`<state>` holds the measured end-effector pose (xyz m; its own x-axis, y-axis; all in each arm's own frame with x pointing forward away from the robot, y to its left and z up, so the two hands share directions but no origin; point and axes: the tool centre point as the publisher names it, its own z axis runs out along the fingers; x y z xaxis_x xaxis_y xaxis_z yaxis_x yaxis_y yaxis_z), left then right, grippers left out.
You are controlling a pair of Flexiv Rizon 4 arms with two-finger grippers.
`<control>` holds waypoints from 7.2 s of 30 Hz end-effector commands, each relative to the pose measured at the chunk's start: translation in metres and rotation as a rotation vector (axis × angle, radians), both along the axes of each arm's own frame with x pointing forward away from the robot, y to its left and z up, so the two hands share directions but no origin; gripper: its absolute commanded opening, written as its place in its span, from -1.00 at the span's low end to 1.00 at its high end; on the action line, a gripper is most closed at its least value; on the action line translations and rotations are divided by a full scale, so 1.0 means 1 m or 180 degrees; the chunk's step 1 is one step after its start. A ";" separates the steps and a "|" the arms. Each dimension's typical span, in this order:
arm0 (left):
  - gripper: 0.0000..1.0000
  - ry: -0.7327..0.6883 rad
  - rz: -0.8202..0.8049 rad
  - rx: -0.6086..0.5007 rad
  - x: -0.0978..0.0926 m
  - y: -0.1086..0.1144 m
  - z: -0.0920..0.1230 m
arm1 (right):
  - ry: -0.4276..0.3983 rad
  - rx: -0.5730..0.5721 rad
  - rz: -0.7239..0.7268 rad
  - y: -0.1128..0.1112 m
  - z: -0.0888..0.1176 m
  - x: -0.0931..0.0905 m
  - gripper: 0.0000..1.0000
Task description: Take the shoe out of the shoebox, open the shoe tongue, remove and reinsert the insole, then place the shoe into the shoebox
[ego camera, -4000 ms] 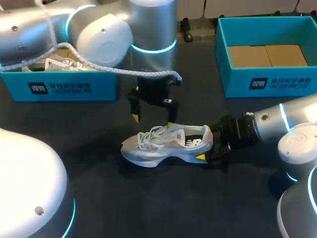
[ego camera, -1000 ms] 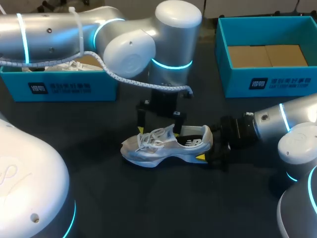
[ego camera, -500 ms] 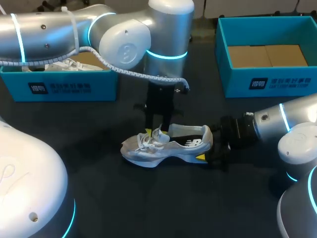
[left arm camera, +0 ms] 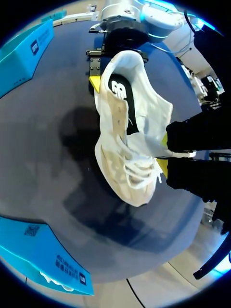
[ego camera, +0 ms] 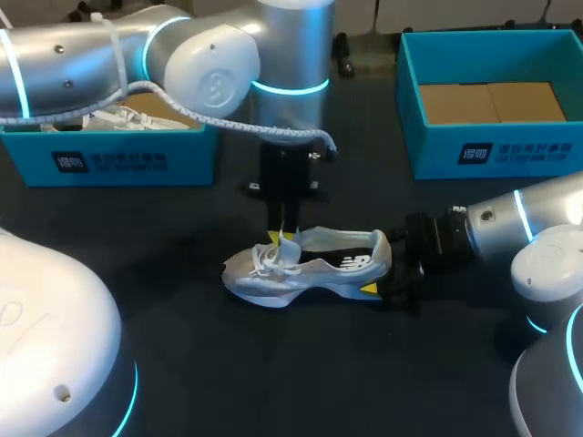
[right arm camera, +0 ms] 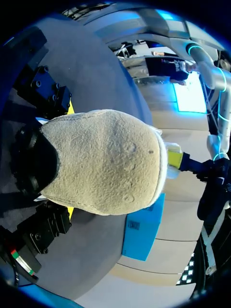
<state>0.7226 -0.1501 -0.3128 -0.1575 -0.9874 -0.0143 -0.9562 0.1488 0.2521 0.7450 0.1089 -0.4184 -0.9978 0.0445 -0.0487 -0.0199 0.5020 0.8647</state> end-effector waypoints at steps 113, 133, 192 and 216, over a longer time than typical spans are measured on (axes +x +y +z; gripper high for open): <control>-1.00 -0.0740 -0.3561 -0.0907 0.029 -0.021 0.092 | 0.0003 -0.0016 0.0000 0.001 0.001 0.001 -1.00; -1.00 -0.0740 -0.3561 -0.0907 0.029 -0.021 0.092 | 0.0003 -0.0016 0.0000 0.001 0.001 0.001 -1.00; -1.00 -0.0686 -0.4523 -0.1193 -0.002 -0.014 0.012 | 0.0003 -0.0016 0.0000 0.001 0.001 0.001 -1.00; -1.00 -0.0853 -0.4446 -0.1125 -0.002 -0.021 0.006 | 0.0003 -0.0016 0.0000 0.001 0.001 0.001 -1.00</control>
<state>0.7216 -0.1694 -0.3059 -0.9998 -0.0010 0.0204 -0.0040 0.9895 -0.1446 0.7451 0.1087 -0.4184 -0.9978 0.0445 -0.0482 -0.0193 0.5026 0.8643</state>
